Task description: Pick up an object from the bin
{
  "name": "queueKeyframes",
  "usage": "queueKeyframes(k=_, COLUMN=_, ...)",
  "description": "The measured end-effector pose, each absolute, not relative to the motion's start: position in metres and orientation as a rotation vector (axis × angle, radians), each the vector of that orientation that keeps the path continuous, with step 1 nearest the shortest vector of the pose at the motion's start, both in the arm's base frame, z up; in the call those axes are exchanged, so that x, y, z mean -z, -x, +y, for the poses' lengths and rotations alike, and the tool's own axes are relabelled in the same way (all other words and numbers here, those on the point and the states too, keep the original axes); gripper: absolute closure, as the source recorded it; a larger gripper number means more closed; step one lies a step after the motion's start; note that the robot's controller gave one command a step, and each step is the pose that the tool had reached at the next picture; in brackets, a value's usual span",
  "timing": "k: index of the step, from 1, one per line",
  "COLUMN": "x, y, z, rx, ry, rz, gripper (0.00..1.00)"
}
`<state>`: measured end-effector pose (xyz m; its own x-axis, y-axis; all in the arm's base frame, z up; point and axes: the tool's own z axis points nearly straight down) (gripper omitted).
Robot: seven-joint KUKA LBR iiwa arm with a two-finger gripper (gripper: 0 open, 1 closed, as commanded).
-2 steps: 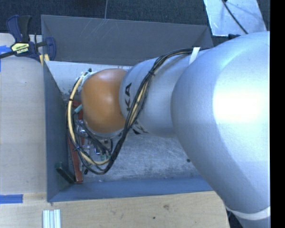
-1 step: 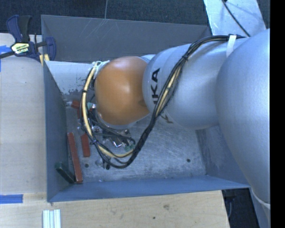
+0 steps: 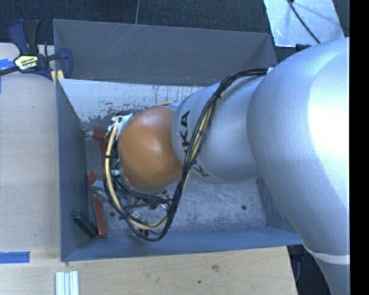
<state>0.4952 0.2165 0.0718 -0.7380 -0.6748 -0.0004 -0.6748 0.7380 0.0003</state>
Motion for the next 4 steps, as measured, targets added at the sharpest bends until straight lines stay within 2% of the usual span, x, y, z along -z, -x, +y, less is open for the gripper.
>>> queueKeyframes(k=1, x=-0.184, y=-0.506, z=0.233, rx=0.000, ry=1.419, rz=2.791, gripper=0.00)
queueKeyframes(k=2, x=-0.072, y=-0.550, z=0.212, rx=-0.001, ry=0.881, rz=3.017, gripper=0.00)
queueKeyframes(k=3, x=-0.074, y=-0.550, z=0.213, rx=-0.002, ry=0.878, rz=3.015, gripper=1.00)
queueKeyframes(k=4, x=-0.073, y=-0.550, z=0.213, rx=-0.001, ry=0.877, rz=3.016, gripper=0.00)
